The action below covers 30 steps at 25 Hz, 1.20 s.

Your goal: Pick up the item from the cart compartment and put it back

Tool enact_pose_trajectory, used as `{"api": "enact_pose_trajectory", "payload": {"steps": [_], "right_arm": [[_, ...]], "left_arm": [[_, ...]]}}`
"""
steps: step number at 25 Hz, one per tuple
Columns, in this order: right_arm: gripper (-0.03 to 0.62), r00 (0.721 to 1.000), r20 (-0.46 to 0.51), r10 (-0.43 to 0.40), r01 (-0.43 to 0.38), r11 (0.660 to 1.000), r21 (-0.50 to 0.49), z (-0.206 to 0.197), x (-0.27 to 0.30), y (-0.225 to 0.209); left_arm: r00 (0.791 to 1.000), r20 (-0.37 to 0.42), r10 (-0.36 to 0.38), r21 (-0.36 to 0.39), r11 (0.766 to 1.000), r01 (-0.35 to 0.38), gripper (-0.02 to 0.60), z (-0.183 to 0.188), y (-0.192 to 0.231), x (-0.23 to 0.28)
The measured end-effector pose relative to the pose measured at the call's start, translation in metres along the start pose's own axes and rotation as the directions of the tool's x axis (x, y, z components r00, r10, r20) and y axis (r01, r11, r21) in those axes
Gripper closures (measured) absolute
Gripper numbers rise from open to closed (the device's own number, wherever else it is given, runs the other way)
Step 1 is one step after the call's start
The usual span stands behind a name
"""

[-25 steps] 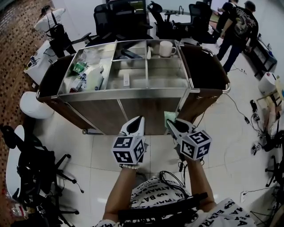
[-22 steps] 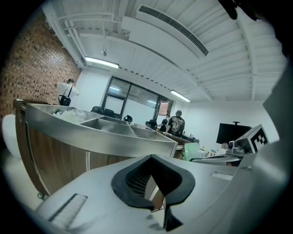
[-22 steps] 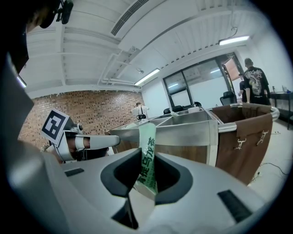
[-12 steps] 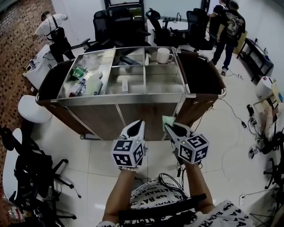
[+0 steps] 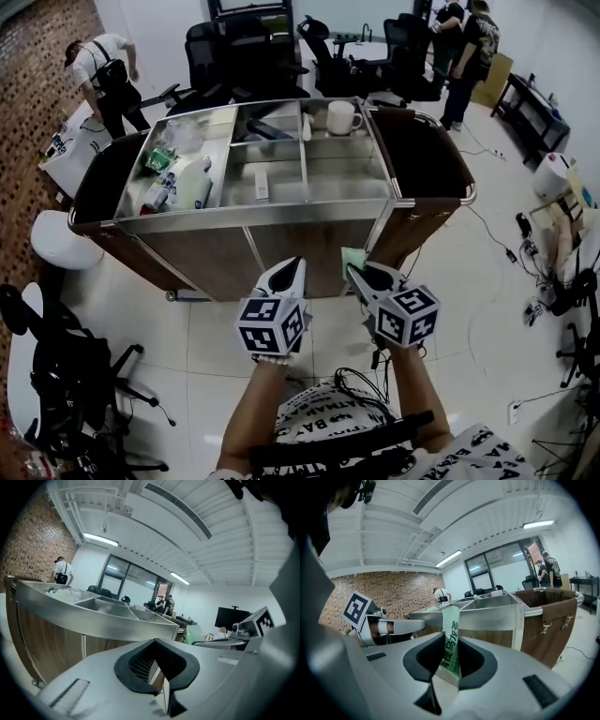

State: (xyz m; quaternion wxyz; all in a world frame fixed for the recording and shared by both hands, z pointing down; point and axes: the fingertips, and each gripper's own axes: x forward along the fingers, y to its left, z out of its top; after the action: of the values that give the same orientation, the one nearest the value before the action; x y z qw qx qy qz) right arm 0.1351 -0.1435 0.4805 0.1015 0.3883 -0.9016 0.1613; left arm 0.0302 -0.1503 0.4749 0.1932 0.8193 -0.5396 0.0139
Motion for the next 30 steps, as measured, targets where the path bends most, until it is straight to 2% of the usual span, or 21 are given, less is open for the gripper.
{"api": "enact_pose_trajectory", "payload": {"steps": [7, 13, 16, 20, 25, 30], "right_arm": [[0.513, 0.998, -0.018, -0.058, 0.058, 0.998, 0.034, -0.010, 0.019, -0.001], [0.513, 0.993, -0.027, -0.118, 0.119, 0.992, 0.040, -0.008, 0.034, 0.000], [0.513, 0.992, -0.004, -0.130, 0.130, 0.992, 0.007, 0.016, 0.041, 0.000], [0.513, 0.988, 0.017, -0.155, 0.156, 0.983, -0.097, 0.060, 0.044, -0.011], [0.513, 0.984, 0.056, -0.172, 0.180, 0.959, -0.218, 0.122, 0.042, -0.033], [0.513, 0.981, 0.090, -0.169, 0.189, 0.935, -0.300, 0.172, 0.042, -0.059]], "left_arm": [[0.998, -0.049, -0.048, -0.001, 0.999, 0.048, 0.581, -0.007, 0.019, 0.013], [0.990, -0.081, -0.117, 0.008, 0.993, 0.118, 0.581, -0.002, 0.035, 0.025], [0.984, -0.061, -0.169, 0.023, 0.985, 0.171, 0.581, 0.019, 0.035, 0.030], [0.979, -0.003, -0.205, 0.059, 0.977, 0.205, 0.581, 0.060, 0.030, 0.035], [0.974, 0.054, -0.220, 0.102, 0.972, 0.213, 0.581, 0.105, 0.022, 0.043], [0.975, 0.081, -0.207, 0.127, 0.972, 0.196, 0.581, 0.133, 0.017, 0.056]]}}
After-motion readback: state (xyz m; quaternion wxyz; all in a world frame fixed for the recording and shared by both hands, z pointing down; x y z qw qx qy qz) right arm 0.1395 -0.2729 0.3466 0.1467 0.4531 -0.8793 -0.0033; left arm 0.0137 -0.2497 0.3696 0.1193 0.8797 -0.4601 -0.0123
